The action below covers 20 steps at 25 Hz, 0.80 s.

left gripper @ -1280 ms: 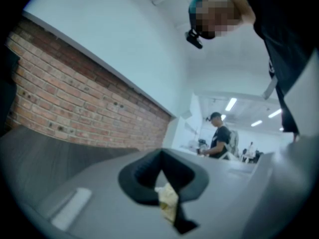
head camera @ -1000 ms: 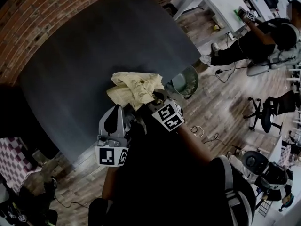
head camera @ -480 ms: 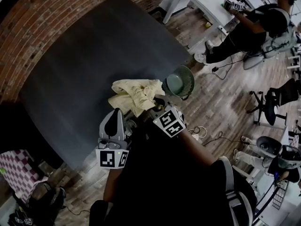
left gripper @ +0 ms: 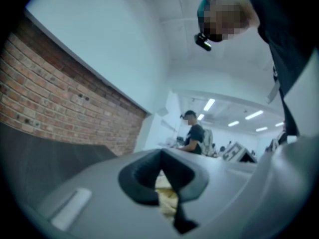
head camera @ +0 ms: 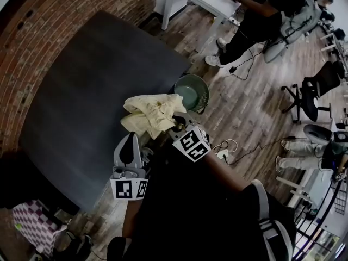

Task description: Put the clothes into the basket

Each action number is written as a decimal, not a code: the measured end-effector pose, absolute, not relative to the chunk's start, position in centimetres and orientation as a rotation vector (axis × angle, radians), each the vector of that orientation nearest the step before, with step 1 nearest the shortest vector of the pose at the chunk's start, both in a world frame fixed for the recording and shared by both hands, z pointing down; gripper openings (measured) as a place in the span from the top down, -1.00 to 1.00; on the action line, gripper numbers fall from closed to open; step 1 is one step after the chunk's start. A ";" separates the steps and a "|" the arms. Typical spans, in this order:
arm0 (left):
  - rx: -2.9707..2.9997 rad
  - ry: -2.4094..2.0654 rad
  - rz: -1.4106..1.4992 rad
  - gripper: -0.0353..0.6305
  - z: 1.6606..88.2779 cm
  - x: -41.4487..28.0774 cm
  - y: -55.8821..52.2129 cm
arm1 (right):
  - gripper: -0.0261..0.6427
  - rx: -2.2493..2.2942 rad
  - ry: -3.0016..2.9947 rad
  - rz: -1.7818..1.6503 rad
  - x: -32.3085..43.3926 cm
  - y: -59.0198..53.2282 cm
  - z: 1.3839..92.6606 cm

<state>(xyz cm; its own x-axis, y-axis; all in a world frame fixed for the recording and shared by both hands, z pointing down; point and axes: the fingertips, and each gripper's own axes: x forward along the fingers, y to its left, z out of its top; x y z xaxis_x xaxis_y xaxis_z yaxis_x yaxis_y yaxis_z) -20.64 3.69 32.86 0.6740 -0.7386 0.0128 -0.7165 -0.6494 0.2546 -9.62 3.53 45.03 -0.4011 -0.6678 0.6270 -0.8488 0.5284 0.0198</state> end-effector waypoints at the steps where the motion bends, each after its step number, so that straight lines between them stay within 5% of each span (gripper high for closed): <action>1: 2.664 -1.155 -0.135 0.88 32.6 -19.8 3.7 | 0.61 1.242 -2.181 0.406 -8.7 3.6 44.7; 20: 2.809 -0.800 -0.066 0.88 31.8 -2.9 6.5 | 0.61 1.541 -2.041 0.491 6.7 10.1 43.9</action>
